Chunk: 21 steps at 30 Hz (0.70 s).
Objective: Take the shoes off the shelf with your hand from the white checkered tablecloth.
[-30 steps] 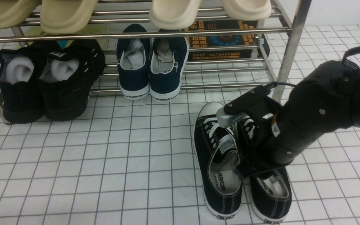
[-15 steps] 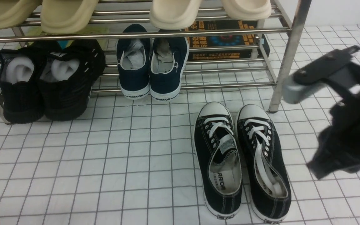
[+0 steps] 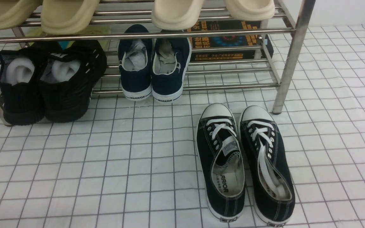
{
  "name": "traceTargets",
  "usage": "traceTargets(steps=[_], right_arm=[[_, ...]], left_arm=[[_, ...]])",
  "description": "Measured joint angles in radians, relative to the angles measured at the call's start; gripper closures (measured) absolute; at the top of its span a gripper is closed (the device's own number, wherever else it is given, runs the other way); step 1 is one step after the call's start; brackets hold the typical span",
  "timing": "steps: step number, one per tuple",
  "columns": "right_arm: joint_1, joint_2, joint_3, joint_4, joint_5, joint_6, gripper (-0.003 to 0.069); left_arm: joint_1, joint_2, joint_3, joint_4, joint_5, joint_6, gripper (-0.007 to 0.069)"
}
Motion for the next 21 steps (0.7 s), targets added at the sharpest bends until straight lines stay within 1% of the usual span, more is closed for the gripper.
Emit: traceTargets(steps=[3,6,21], right_arm=[[0.000,-0.002,0.061,-0.006,-0.092,0.000,0.0673],[0.000,-0.002,0.076,-0.006,-0.128,0.000,0.0671],[0.000,-0.002,0.076,-0.007,-0.142,0.000,0.0659]], left_arm=[[0.000,0.000,0.000,0.000,0.000,0.000,0.0384],[0.000,0.000,0.000,0.000,0.000,0.000,0.0384],[0.000,0.000,0.000,0.000,0.000,0.000,0.0384]])
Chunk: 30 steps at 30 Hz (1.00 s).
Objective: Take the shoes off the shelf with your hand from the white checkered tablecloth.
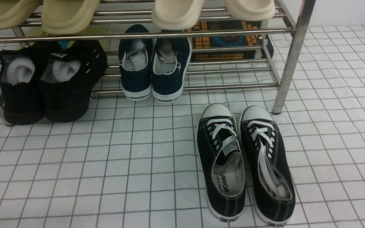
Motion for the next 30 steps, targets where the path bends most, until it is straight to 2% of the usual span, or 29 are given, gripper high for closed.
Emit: traceTargets(steps=[12,19,21,26,27,30], right_arm=[[0.000,0.000,0.001,0.001,-0.001,0.000,0.0651],[-0.018,-0.041,0.085,0.040,-0.013,0.000,0.0648],[-0.067,-0.075,0.122,0.040,-0.013,0.000,0.0648],[-0.317,-0.187,0.246,0.040,-0.016,0.000,0.0645],[-0.328,-0.187,0.252,0.040,-0.016,0.000,0.0645],[-0.514,-0.299,0.352,0.046,-0.015,0.000,0.0641]], left_arm=[[0.000,0.000,0.000,0.000,0.000,0.000,0.0384],[0.000,0.000,0.000,0.000,0.000,0.000,0.0384],[0.000,0.000,0.000,0.000,0.000,0.000,0.0384],[0.000,0.000,0.000,0.000,0.000,0.000,0.0384],[0.000,0.000,0.000,0.000,0.000,0.000,0.0384],[0.000,0.000,0.000,0.000,0.000,0.000,0.0384]])
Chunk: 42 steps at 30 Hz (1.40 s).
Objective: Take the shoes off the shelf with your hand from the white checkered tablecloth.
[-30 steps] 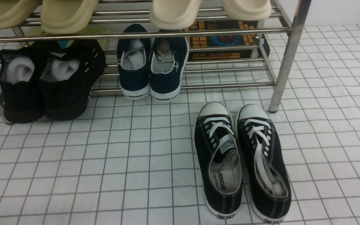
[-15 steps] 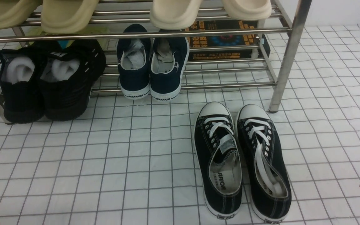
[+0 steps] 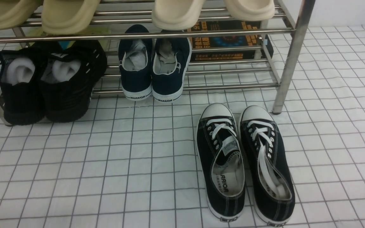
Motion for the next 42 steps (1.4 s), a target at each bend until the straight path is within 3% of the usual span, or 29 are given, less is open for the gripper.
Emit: traceTargets(steps=[7,12,16,20,42], right_arm=[[-0.144,-0.090,0.032,-0.006,0.061,-0.002,0.0635],[-0.131,-0.090,0.027,-0.021,0.089,-0.003,0.0627],[-0.037,-0.090,0.026,-0.028,0.090,-0.003,0.0627],[-0.017,-0.090,0.026,-0.036,0.091,-0.003,0.0625],[-0.077,-0.090,0.026,-0.041,0.091,-0.003,0.0599]], left_arm=[[0.000,0.000,0.000,0.000,0.000,0.000,0.0384],[0.000,0.000,0.000,0.000,0.000,0.000,0.0384],[0.000,0.000,0.000,0.000,0.000,0.000,0.0384],[0.000,0.000,0.000,0.000,0.000,0.000,0.0384],[0.000,0.000,0.000,0.000,0.000,0.000,0.0384]])
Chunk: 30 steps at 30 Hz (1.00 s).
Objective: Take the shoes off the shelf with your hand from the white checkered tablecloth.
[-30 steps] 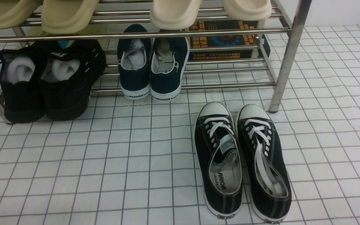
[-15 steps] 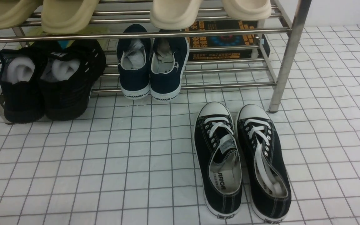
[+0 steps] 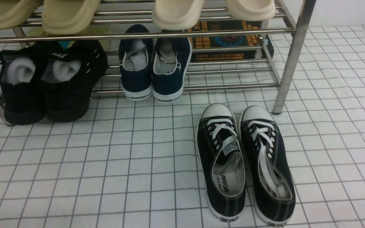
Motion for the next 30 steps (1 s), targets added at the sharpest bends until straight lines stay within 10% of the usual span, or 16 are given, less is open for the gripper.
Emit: traceTargets(steps=[30], right_arm=[[0.000,0.000,0.000,0.000,0.000,0.000,0.0555]], left_arm=[[0.000,0.000,0.000,0.000,0.000,0.000,0.0384]])
